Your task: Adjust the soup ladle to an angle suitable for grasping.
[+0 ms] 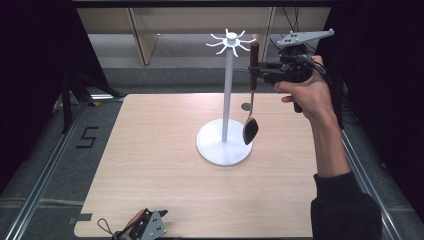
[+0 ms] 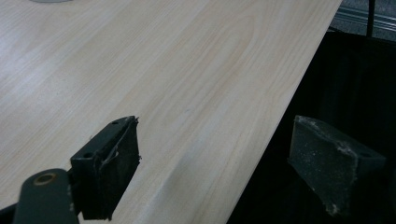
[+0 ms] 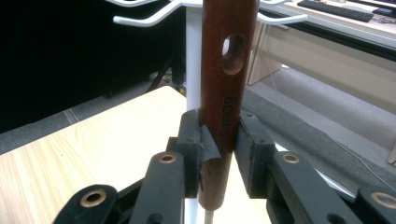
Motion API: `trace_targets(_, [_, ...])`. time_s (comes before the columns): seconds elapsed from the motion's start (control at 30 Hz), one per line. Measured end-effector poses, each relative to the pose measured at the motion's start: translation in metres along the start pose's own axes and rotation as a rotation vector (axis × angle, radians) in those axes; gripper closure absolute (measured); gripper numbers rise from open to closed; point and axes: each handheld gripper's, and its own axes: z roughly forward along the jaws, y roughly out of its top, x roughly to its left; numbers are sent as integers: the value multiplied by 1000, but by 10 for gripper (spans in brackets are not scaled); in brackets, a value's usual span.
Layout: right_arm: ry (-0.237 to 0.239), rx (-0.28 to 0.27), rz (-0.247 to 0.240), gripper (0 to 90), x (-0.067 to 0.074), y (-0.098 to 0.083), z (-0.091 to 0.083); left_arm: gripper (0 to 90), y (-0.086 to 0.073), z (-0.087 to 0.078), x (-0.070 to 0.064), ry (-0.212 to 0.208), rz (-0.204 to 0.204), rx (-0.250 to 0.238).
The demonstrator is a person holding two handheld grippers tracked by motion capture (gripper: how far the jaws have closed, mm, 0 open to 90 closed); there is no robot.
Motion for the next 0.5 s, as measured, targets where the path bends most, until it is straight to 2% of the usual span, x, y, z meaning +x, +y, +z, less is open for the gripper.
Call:
trace_targets(0.03, [1, 2, 14, 737, 1, 1, 1, 153, 0, 0, 0, -2, 0, 0])
trace_targets(0.07, [-5, 5, 0, 736, 0, 2, 2, 153, 0, -1, 1, -1, 7, 9])
trace_targets(0.1, [-16, 4, -11, 736, 0, 4, 4, 153, 0, 0, 0, 6, 1, -8])
trace_targets(0.17, [-12, 13, -8, 736, 0, 4, 5, 153, 0, 0, -1, 3, -4, -9])
trace_targets(0.2, [-9, 10, 12, 736, 2, 5, 7, 153, 0, 0, 0, 2, -6, -3])
trace_targets(0.23, [-7, 9, -3, 736, 1, 5, 8, 152, 0, 0, 0, 1, -6, -5])
trace_targets(0.37, [-5, 19, 11, 736, 3, 5, 12, 153, 0, 0, -1, -1, -5, -10])
trace_targets(0.47, [-16, 11, 2, 736, 3, 5, 14, 153, 1, -1, 0, 7, 4, -1])
trace_targets(0.5, [-3, 23, 5, 736, 4, 5, 15, 153, 0, -1, 0, 0, -3, -3])
